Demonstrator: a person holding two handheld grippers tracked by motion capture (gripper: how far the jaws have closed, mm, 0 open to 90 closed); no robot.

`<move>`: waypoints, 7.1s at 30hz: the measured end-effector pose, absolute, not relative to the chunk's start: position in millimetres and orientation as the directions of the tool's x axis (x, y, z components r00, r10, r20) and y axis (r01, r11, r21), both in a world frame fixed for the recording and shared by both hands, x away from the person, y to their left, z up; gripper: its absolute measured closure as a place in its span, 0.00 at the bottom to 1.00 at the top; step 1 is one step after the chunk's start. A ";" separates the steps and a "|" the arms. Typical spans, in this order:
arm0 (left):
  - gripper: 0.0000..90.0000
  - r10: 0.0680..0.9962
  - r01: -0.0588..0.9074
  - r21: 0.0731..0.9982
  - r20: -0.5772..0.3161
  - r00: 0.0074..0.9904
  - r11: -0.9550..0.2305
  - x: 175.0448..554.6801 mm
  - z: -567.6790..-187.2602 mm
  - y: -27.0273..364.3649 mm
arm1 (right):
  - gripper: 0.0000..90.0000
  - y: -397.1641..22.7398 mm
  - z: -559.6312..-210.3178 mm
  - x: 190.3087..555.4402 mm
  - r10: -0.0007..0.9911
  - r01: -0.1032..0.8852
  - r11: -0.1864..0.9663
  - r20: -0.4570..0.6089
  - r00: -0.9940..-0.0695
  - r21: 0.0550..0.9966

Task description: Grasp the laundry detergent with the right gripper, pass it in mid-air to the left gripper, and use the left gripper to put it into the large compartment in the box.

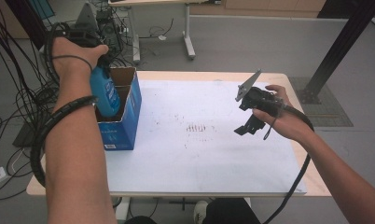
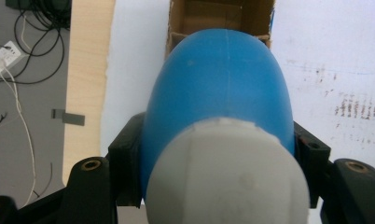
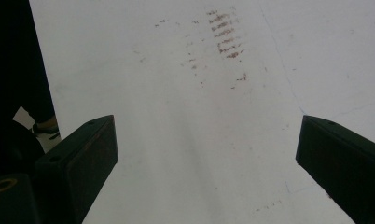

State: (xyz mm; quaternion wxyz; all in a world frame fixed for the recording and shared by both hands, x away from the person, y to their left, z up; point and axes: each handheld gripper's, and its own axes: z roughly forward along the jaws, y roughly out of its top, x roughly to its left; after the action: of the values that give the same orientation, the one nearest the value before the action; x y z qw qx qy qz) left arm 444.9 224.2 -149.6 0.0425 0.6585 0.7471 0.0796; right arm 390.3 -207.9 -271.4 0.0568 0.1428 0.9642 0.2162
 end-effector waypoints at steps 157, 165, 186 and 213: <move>0.39 0.993 0.984 0.173 0.106 -0.057 0.038 442.2 -277.9 218.5 | 0.06 -206.5 -284.1 387.5 0.302 0.253 0.876 -0.057 -0.952 0.411; 0.35 0.994 0.984 0.172 0.093 -0.049 0.033 441.7 -275.7 217.9 | 0.06 -205.6 -283.0 387.1 0.301 0.252 0.876 -0.059 -0.952 0.411; 0.18 0.990 0.964 0.265 0.138 -0.009 -0.028 421.8 -210.1 208.6 | 0.06 -198.9 -270.4 385.9 0.300 0.250 0.877 -0.062 -0.952 0.410; 0.00 0.946 0.906 0.277 0.153 0.287 -0.320 411.8 -193.2 97.7 | 0.06 -225.7 -263.7 417.9 0.376 0.331 0.860 -0.045 -0.925 0.387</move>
State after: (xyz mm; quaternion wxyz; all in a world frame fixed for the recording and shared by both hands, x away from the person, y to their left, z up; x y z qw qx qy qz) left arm 411.8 97.7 -193.2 0.0684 0.7994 0.5791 0.1451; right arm 417.9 -225.7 -263.7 0.0594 0.1837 0.9626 0.1899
